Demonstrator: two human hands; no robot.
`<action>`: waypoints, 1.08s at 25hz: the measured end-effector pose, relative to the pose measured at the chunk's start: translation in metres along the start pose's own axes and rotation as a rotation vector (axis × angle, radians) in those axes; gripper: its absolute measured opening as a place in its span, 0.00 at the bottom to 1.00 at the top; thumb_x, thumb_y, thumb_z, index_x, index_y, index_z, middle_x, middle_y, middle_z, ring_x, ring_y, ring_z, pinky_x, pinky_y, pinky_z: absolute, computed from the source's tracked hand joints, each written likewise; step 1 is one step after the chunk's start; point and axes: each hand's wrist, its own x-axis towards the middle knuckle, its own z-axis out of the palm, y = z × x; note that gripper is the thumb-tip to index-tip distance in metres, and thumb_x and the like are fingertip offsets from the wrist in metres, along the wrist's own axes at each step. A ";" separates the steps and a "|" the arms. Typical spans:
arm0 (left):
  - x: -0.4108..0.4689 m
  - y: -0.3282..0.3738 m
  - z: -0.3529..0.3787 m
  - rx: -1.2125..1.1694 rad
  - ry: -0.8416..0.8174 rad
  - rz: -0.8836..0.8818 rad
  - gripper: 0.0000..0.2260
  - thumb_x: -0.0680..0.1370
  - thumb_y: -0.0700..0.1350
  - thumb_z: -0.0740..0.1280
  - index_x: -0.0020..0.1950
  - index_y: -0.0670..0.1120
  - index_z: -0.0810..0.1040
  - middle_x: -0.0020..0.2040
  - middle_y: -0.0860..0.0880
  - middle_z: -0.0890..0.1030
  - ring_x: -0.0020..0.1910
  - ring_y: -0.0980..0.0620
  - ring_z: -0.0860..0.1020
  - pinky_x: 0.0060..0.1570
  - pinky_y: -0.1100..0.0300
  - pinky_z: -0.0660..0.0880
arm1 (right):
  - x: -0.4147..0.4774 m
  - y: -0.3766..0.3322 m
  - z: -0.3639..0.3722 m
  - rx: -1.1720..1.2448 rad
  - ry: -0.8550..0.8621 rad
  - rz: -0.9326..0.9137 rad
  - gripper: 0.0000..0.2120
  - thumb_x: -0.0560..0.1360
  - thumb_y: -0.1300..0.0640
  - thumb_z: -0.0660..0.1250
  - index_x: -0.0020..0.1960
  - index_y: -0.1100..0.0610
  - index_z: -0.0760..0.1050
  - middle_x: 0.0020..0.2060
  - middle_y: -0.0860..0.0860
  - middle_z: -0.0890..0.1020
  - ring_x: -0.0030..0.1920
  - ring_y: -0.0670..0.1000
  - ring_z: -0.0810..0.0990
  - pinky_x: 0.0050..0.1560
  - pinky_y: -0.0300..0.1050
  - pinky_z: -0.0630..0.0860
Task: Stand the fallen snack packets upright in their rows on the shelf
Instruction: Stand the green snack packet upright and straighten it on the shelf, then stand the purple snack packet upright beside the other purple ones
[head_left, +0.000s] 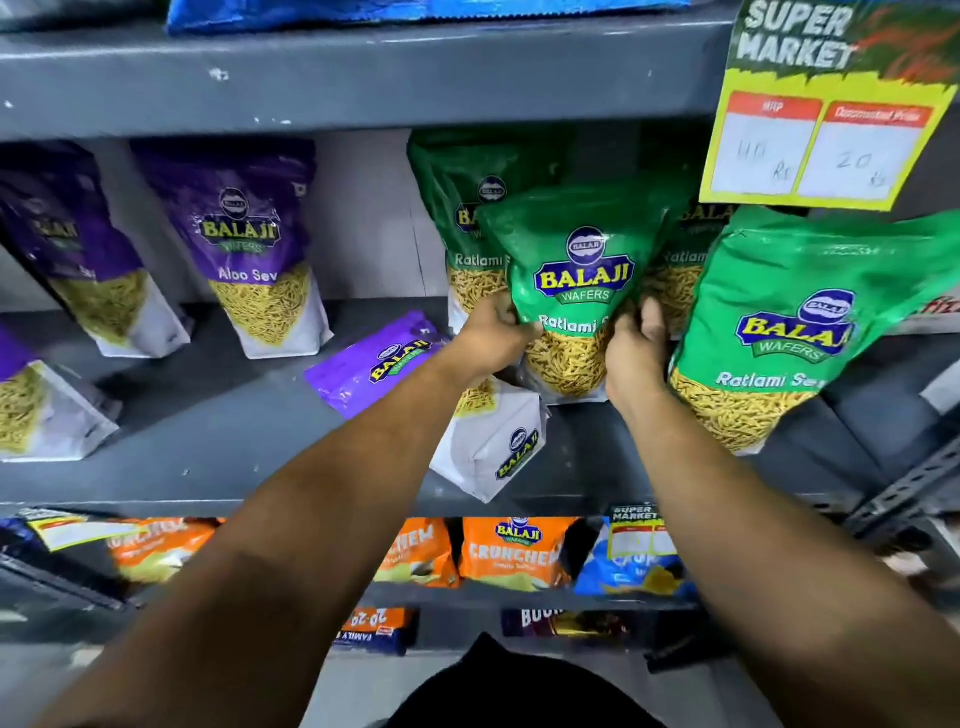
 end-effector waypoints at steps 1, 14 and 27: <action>0.002 0.001 -0.002 0.030 0.004 -0.004 0.14 0.75 0.34 0.67 0.60 0.39 0.74 0.58 0.41 0.81 0.55 0.43 0.79 0.55 0.52 0.75 | 0.001 0.001 0.001 -0.012 -0.001 0.008 0.24 0.73 0.50 0.56 0.70 0.48 0.65 0.70 0.51 0.71 0.67 0.54 0.71 0.68 0.56 0.68; -0.072 -0.013 -0.067 -0.209 0.590 0.003 0.11 0.76 0.37 0.66 0.58 0.39 0.76 0.43 0.51 0.79 0.41 0.56 0.76 0.40 0.72 0.74 | -0.122 0.010 -0.015 -0.260 -0.095 -0.504 0.13 0.75 0.52 0.62 0.58 0.54 0.75 0.52 0.50 0.76 0.53 0.43 0.73 0.54 0.29 0.67; -0.128 -0.073 -0.071 -0.462 0.475 -0.550 0.22 0.76 0.54 0.66 0.61 0.39 0.71 0.56 0.39 0.79 0.49 0.40 0.81 0.46 0.52 0.77 | -0.100 -0.001 0.008 -0.665 -0.461 -0.248 0.19 0.76 0.46 0.59 0.32 0.58 0.71 0.27 0.52 0.73 0.33 0.55 0.71 0.35 0.51 0.66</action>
